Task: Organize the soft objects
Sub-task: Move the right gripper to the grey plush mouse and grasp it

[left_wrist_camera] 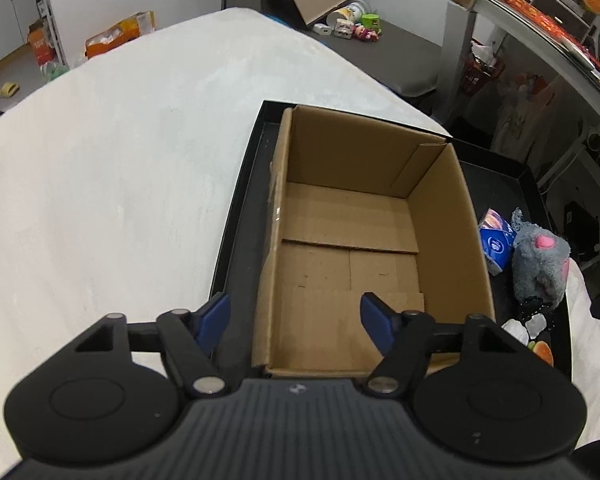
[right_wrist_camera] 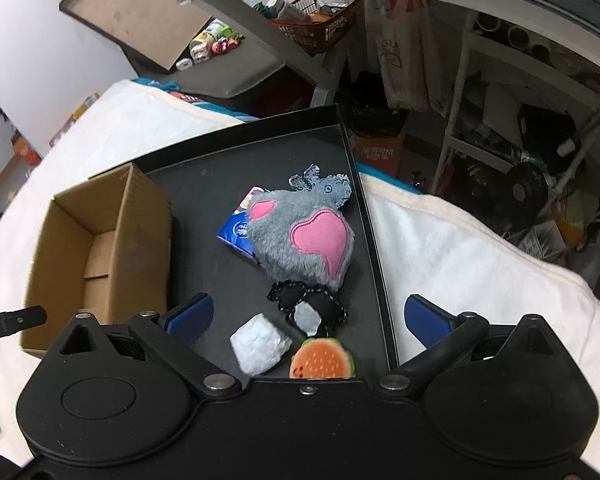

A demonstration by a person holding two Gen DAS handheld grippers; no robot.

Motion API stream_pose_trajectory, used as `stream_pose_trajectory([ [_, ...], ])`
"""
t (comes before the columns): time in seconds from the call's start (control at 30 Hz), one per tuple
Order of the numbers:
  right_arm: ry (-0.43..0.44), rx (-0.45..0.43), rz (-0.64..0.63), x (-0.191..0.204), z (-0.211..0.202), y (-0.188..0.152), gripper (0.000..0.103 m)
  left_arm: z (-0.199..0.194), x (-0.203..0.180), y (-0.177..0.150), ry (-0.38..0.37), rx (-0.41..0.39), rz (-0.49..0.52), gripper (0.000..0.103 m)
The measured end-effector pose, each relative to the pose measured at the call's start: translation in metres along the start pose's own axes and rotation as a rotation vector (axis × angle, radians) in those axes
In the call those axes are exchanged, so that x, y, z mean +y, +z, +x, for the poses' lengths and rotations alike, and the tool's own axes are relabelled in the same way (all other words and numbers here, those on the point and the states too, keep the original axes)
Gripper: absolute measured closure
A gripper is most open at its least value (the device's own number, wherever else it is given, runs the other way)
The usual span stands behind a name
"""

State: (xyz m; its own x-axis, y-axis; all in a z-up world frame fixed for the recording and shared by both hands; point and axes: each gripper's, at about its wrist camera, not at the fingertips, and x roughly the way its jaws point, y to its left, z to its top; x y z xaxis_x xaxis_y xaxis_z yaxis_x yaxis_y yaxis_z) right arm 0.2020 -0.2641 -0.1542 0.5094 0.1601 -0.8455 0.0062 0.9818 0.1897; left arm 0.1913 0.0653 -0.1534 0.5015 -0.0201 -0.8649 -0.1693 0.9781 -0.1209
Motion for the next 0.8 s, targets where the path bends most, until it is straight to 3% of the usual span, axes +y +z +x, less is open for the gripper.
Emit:
stream_pose_trajectory([
  [0.2, -0.005, 0.001, -0.028, 0.008, 0.018, 0.010, 0.000, 0.009, 0.007, 0.005, -0.043, 0.002, -0.060, 0.044],
  [0.4, -0.006, 0.015, 0.012, 0.007, 0.039, 0.023, 0.000, 0.018, 0.003, 0.009, -0.053, 0.010, -0.055, 0.049],
  [0.57, -0.019, 0.038, 0.015, 0.009, 0.057, 0.026, 0.000, 0.024, 0.004, 0.012, -0.037, 0.008, -0.059, 0.056],
  [0.8, -0.059, 0.065, 0.029, 0.013, 0.082, 0.032, 0.000, 0.030, 0.005, 0.014, 0.005, 0.007, -0.054, 0.075],
])
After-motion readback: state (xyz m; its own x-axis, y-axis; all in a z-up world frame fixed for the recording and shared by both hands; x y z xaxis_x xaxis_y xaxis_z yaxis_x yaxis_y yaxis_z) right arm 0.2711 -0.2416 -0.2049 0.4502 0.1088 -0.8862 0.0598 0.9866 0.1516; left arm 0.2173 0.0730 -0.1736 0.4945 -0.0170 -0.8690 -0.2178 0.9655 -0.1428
